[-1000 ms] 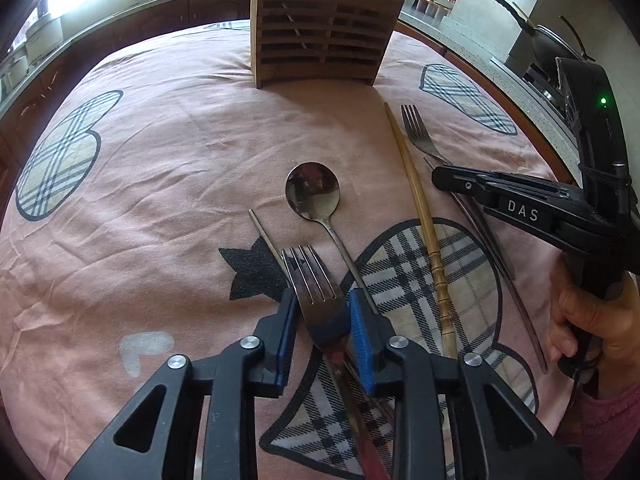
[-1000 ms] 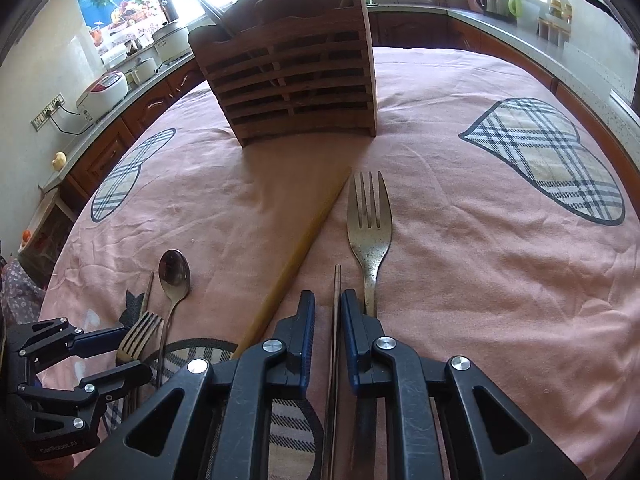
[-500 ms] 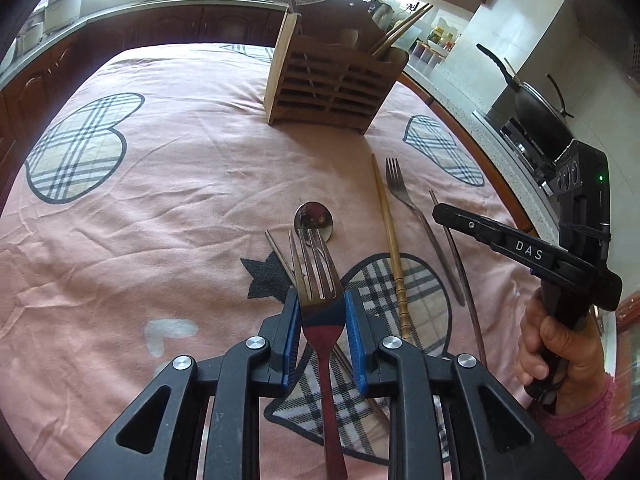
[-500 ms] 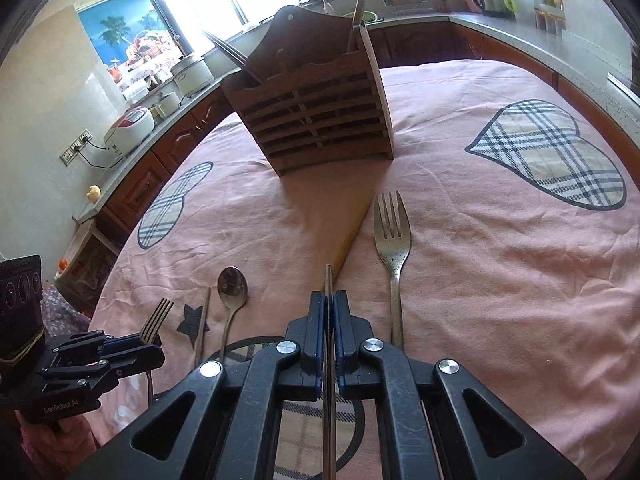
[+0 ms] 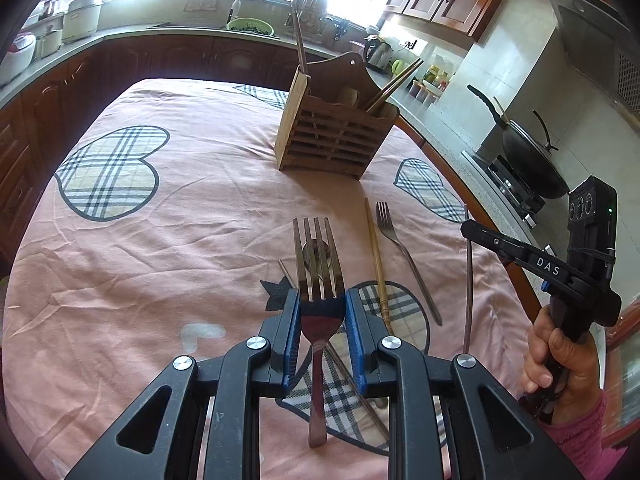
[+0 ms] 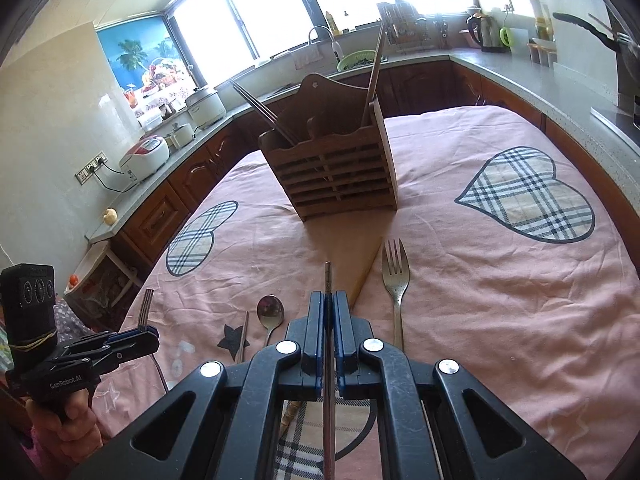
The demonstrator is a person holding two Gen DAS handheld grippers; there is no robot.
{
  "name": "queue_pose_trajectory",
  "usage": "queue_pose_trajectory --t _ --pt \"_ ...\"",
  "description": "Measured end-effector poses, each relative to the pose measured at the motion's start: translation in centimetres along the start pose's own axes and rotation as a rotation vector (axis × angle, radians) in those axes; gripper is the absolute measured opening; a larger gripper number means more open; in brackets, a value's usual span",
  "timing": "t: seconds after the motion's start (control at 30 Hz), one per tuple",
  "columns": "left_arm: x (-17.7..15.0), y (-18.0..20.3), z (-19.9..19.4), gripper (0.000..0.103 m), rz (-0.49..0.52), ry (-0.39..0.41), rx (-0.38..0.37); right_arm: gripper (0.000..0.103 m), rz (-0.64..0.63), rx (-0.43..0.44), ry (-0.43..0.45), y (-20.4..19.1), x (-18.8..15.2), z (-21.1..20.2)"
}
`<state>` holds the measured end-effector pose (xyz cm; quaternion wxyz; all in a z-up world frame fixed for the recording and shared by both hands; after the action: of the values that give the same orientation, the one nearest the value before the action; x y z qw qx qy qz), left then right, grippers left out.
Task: Organize utensils
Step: 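Lift the left tool's fork toward the holder while the right tool carries its chopstick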
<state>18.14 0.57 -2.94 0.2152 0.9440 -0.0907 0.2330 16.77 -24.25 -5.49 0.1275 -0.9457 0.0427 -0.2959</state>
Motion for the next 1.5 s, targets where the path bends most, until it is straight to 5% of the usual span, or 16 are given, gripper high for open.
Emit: queue_pose_trajectory --t 0.43,0.53,1.5 --pt "-0.4 -0.1 -3.1 0.018 0.002 0.063 -0.009 0.004 -0.018 0.002 0.08 -1.4 0.6 -3.3" --pt "-0.4 -0.3 -3.4 0.001 -0.001 0.068 -0.009 0.004 -0.02 0.004 0.097 -1.7 0.7 -3.9" --pt "5.8 0.5 -6.9 0.002 0.082 0.245 0.002 0.004 0.014 -0.006 0.373 -1.3 6.3 -9.6"
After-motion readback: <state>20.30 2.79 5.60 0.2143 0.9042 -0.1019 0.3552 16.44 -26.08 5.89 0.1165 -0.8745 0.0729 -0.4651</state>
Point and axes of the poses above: each gripper's, at about its wrist camera, not at the fingertips, and z roughly the way its jaws point, y to its right, x to its top, the point moved 3 cm from there along z, roughly the way its jaws point, and after that the axes turned 11 degrees about -y, right-handed, at the moved point
